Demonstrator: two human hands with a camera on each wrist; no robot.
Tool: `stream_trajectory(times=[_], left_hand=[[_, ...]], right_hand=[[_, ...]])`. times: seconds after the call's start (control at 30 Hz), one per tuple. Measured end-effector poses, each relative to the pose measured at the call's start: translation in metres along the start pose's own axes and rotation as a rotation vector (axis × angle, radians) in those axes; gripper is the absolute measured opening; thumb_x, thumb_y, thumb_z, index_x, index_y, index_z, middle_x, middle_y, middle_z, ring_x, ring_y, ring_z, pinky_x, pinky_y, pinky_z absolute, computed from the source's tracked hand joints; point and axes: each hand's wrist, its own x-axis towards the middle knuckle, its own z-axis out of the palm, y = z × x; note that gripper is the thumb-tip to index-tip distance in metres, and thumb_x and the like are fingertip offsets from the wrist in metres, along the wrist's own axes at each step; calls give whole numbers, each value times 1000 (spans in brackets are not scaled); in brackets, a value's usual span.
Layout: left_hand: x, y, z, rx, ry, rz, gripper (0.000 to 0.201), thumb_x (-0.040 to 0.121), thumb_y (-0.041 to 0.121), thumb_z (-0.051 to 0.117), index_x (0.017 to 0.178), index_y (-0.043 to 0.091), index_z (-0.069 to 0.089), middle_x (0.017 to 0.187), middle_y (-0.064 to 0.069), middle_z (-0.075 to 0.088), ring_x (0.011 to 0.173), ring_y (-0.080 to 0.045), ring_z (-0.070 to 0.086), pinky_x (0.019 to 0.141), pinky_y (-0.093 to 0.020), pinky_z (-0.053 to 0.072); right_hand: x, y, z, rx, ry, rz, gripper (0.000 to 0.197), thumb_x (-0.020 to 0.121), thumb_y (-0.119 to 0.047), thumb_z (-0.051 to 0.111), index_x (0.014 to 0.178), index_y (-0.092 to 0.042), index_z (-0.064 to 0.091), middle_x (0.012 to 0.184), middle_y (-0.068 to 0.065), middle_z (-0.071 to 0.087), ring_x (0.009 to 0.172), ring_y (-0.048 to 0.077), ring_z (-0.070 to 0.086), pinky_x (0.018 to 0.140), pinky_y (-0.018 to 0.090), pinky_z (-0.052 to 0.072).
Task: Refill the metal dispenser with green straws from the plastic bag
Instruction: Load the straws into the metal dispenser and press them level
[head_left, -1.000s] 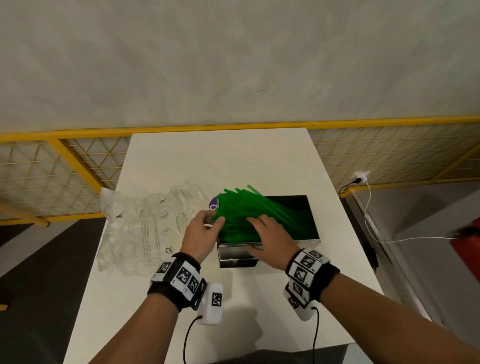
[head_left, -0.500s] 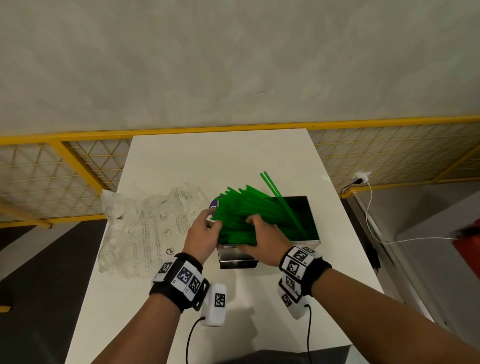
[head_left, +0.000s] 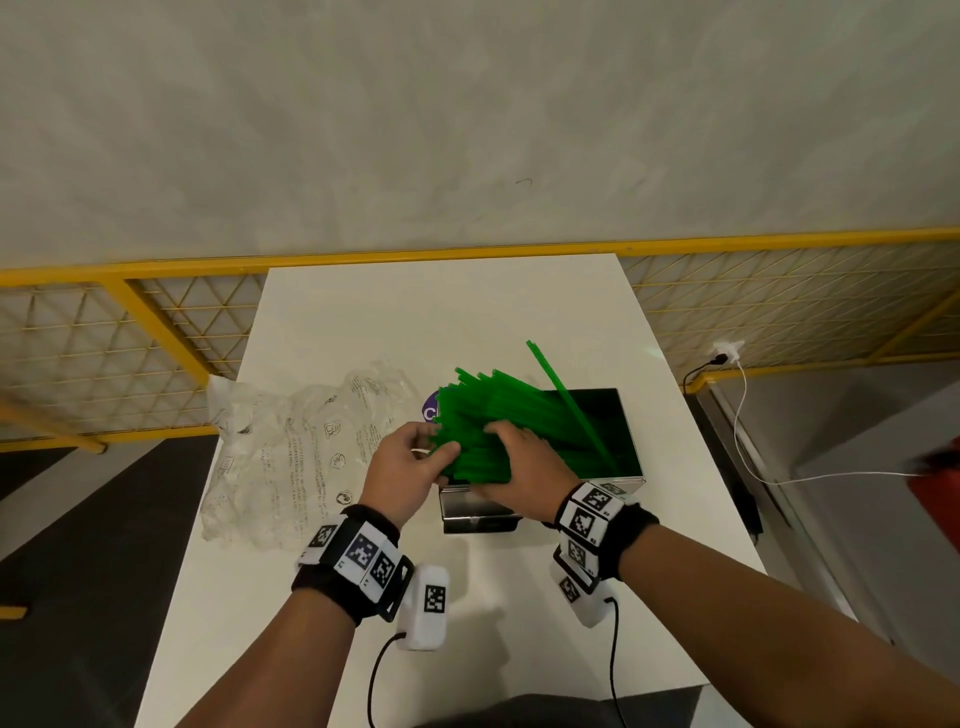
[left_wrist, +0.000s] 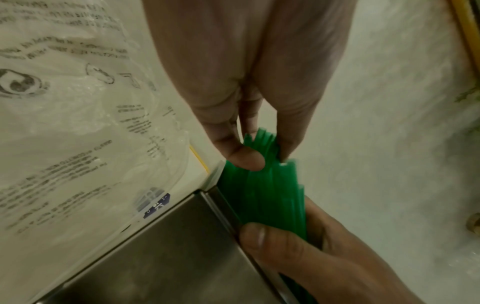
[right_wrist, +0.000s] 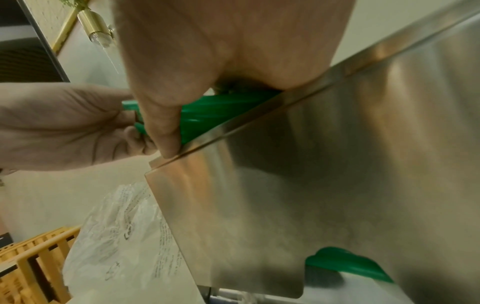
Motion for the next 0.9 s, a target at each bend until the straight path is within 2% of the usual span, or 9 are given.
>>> stream_trajectory(times=[0.1,0.17,0.3,0.43,0.53,0.6,0.67,0.77,0.9], left_hand=[[0,7,1,-7,39,35,10,83,4,66,90,10,60,81,-13,60,61,-13,62,49,-19,53],[0,13,1,-4,41,65,11,83,5,67,86,13,61,78,-11,60,62,-15,61,48,-18,52],[0,23,-5,-48,40,88,8,83,2,67,83,10,64,70,-7,59,48,-7,57,44,-18,49],[-1,19,-9,-101,14,69,5,85,5,65,90,6,63,70,-7,56,46,-7,55,43,-21,49],[-6,9,-5,-26,68,70,14,90,19,60,103,15,59,85,-5,55,62,-14,58,52,-27,51],[-12,4,0,-25,108,103,30,92,33,56,119,23,51,106,-2,55,88,-15,61,71,-30,54],[-20,4,8,-82,112,137,45,91,34,55,133,25,42,120,7,50,106,-9,55,85,-22,49],[-22,6,16,-72,104,155,42,91,24,58,130,26,43,112,17,50,102,2,53,77,-5,45],[-8,7,14,-29,157,187,25,90,24,59,114,16,56,108,-1,61,99,-13,59,81,-22,50]], right_hand=[[4,-2,-3,3,11,-16,88,73,-45,72,144,-25,25,143,0,38,131,20,34,111,42,28],[8,-4,-5,-32,27,-26,89,71,-47,73,144,-25,27,139,1,38,129,21,32,110,43,28],[13,-5,-3,-10,62,-31,82,65,-46,78,134,-21,40,129,1,44,118,21,38,105,39,34],[14,-7,-3,112,20,6,66,66,-40,79,121,-24,46,113,0,62,105,17,58,93,39,48],[16,-10,-1,52,11,-7,62,68,-42,76,119,-25,45,110,1,64,101,20,60,90,40,50],[16,-12,1,-8,15,-21,62,71,-44,74,122,-24,43,113,3,62,104,24,58,92,41,48],[16,-14,2,-44,43,-40,62,74,-42,72,124,-21,42,116,6,61,106,27,57,92,41,46],[14,-20,-1,-96,53,-81,60,78,-39,69,127,-17,41,119,9,59,109,27,54,93,38,44],[15,-25,-2,-70,86,-90,64,78,-39,70,130,-16,40,121,8,58,110,27,55,93,38,44]])
